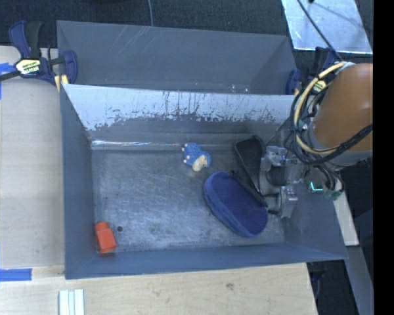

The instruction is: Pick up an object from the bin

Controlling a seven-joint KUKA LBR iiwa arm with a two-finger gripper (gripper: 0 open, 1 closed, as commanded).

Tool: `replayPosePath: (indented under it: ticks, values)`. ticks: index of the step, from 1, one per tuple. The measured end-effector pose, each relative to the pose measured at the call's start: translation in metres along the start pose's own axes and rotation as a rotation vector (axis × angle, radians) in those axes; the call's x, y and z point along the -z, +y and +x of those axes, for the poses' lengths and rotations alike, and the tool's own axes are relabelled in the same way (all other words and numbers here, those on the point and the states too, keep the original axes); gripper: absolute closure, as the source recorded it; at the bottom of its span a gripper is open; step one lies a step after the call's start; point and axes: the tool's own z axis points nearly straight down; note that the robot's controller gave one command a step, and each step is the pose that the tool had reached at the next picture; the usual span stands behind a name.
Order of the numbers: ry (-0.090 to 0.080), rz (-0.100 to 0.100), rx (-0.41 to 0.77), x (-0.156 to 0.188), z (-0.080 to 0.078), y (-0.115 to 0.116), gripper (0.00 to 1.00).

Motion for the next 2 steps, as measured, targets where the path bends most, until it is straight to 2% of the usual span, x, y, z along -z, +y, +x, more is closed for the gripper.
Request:
replayPosePath:
  ticks: [1, 2]
  values:
    - [0.0, 0.001, 0.436, -0.122, -0.036, -0.003, 0.0]
    - [0.037, -0.016, 0.716, -0.121, -0.1, -0.008, 0.0]
